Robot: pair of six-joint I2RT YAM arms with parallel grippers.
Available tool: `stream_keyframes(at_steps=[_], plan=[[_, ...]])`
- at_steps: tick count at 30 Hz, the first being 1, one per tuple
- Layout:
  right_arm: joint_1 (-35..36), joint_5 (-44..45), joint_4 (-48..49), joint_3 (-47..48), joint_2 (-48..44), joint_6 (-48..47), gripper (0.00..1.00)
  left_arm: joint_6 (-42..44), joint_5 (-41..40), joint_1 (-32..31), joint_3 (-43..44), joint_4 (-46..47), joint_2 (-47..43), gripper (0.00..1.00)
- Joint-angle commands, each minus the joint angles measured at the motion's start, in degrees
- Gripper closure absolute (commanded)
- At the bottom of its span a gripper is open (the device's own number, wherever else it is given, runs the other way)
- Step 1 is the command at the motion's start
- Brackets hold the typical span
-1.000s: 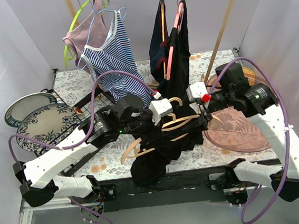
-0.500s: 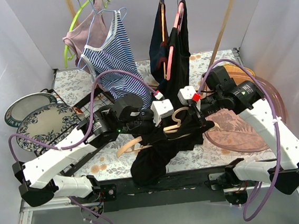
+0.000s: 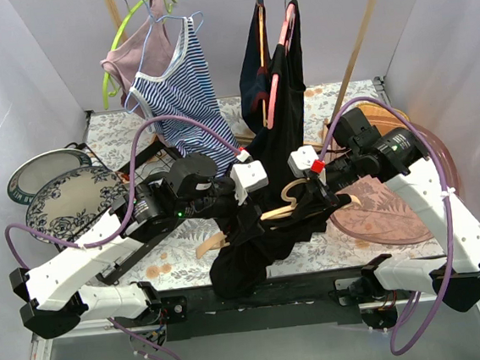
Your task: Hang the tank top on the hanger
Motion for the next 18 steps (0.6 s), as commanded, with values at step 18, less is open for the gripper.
stream_keyframes(at_steps=[18], plan=[[0.05, 0.54, 0.57, -3.02, -2.49, -1.67, 0.99, 1.37, 2.0, 0.3, -2.39, 1.16, -1.86, 0.04]])
